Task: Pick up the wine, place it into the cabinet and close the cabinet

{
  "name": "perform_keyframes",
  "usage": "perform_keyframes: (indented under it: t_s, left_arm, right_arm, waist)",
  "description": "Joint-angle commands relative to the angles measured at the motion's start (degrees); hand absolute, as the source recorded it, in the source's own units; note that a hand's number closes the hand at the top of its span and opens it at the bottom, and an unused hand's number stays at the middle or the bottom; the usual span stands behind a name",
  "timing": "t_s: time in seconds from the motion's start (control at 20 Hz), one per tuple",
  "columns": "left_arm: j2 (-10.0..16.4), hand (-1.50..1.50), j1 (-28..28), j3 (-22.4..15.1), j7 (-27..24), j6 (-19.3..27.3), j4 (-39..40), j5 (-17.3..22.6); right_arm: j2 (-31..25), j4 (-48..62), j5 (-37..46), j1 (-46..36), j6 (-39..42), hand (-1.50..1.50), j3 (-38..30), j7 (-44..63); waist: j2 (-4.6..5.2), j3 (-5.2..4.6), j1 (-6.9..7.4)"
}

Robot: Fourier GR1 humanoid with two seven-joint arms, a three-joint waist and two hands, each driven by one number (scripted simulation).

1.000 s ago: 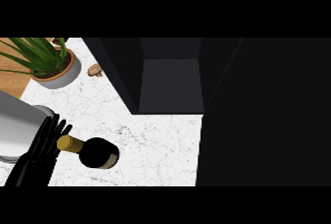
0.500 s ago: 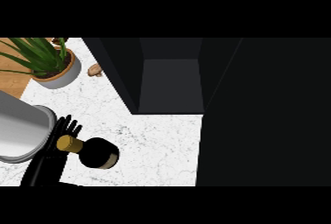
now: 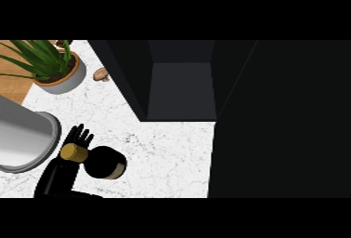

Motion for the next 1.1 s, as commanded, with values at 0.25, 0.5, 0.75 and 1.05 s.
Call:
perform_keyframes:
  t_s: [0.25, 0.5, 0.75, 1.05]
  left_arm:
    - [-0.34, -1.5, -3.46, 0.3, -5.96, 0.56, 9.69, -3.45]
    - [0.46, -1.5, -5.78, 0.73, -5.79, -1.92, 13.13, -1.82]
    - [0.09, -1.5, -6.07, 0.04, -5.88, -1.19, 13.05, -2.77]
    - [-3.25, -1.5, -8.52, -0.75, -7.04, -0.02, 15.68, -2.08]
  right_arm:
    - [-1.4, -7.4, -8.57, 2.07, 1.27, -1.5, -4.54, 3.11]
    - [-0.53, -4.36, -5.21, -1.83, 0.47, -1.5, -2.51, 3.11]
    - [0.34, -10.3, -3.33, 0.71, -0.72, -1.5, 0.54, 6.74]
    - [-1.22, -8.52, -6.0, -3.58, -1.37, -1.5, -3.08, 8.99]
  waist:
    - [0.03, 0.02, -0.2]
    - [0.06, 0.0, 0.03]
    - [-0.04, 0.0, -0.07]
    - [-0.02, 0.01, -0.03]
